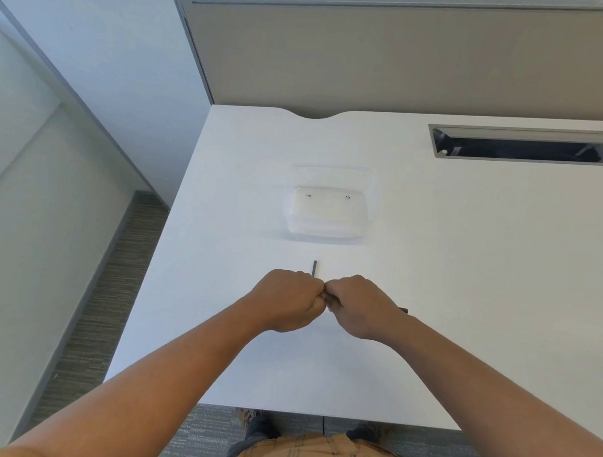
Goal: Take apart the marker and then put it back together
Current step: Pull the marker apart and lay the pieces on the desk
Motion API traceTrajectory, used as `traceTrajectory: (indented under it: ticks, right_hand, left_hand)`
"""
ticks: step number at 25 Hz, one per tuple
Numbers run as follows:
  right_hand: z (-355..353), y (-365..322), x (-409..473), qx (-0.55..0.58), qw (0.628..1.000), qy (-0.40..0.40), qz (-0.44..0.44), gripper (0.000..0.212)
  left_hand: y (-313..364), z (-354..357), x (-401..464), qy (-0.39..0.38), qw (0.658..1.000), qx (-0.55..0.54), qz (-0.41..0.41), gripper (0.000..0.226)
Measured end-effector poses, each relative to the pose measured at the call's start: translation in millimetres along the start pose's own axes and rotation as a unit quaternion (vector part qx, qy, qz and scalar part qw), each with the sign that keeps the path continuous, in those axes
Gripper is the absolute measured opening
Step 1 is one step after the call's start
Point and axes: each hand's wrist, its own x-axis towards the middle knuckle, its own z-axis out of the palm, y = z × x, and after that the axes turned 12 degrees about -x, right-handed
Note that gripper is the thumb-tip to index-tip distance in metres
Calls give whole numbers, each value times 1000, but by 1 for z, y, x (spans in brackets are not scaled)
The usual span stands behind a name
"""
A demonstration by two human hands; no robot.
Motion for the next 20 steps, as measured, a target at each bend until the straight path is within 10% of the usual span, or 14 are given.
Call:
traceTrajectory:
  ticks: [20]
  right_hand:
    - [10,-7,-7,-30,1000,-3,7,20]
  left_hand:
    - [8,4,0,-16,1000,13,-20,40]
